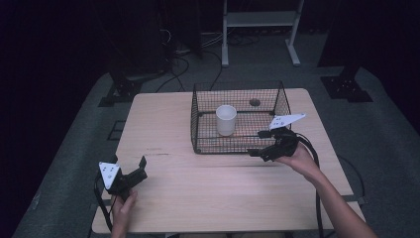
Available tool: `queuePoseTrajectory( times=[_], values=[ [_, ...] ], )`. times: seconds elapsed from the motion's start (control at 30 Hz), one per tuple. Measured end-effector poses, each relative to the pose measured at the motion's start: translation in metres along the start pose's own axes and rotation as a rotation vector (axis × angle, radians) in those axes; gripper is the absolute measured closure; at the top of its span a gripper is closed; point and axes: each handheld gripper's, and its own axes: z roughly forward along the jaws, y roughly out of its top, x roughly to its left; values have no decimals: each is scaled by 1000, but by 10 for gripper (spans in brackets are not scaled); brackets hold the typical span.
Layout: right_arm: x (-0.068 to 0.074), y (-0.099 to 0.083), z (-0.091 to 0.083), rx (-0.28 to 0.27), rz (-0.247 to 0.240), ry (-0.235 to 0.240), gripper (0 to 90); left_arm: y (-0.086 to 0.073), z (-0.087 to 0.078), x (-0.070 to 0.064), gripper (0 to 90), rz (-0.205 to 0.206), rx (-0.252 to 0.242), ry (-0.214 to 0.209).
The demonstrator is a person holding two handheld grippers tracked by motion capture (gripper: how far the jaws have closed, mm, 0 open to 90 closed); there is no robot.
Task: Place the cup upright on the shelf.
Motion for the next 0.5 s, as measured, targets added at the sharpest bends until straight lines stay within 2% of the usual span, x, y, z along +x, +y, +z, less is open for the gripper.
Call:
queuePoseTrajectory(
  times=[0.5],
  values=[
    [2,-15,-10,0,7,-9,135,0,0,0,0,1,1,1]
  ],
)
